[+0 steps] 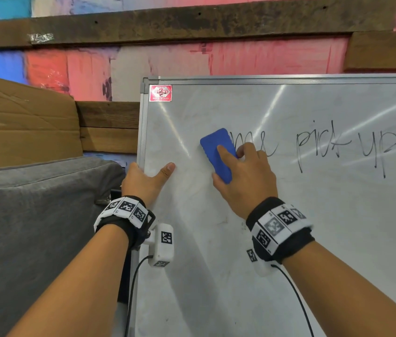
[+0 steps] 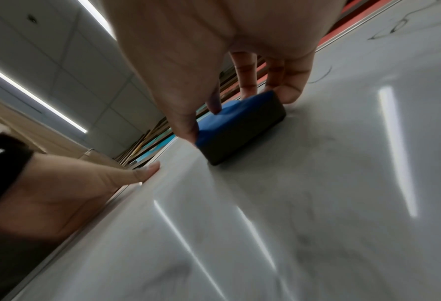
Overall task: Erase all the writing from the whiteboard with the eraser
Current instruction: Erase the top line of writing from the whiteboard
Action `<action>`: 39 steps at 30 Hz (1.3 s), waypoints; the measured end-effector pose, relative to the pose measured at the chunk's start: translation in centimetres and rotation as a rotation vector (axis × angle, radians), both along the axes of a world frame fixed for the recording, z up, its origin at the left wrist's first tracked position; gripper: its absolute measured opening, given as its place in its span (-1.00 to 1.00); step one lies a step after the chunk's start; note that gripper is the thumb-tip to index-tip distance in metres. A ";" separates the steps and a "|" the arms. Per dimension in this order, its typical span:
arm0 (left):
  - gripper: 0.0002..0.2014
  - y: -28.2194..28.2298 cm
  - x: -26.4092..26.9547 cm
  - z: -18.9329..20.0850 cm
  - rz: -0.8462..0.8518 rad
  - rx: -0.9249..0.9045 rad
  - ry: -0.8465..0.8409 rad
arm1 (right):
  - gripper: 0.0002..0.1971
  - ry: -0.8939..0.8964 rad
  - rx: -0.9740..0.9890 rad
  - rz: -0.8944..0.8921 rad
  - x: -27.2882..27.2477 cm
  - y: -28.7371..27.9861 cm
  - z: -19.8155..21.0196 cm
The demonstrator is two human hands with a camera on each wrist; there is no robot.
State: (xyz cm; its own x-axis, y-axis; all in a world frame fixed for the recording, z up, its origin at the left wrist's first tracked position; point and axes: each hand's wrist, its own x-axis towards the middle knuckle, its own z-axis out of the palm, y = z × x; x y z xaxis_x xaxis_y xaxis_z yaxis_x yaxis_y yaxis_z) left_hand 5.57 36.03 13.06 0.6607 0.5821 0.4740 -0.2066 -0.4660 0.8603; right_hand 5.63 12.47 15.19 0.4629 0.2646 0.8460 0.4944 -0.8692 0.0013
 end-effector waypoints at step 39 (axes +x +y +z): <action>-0.17 0.3 0.4 -0.1 0.025 0.019 0.011 | -0.46 -0.056 0.040 0.020 1.1 -4.5 -2.6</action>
State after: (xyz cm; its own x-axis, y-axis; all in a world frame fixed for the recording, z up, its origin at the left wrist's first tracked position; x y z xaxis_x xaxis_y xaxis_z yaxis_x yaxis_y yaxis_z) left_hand 5.97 36.34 12.93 0.6514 0.5891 0.4781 -0.1856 -0.4873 0.8533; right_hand 6.72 8.02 12.64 0.4098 0.2387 0.8804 0.5117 -0.8591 -0.0053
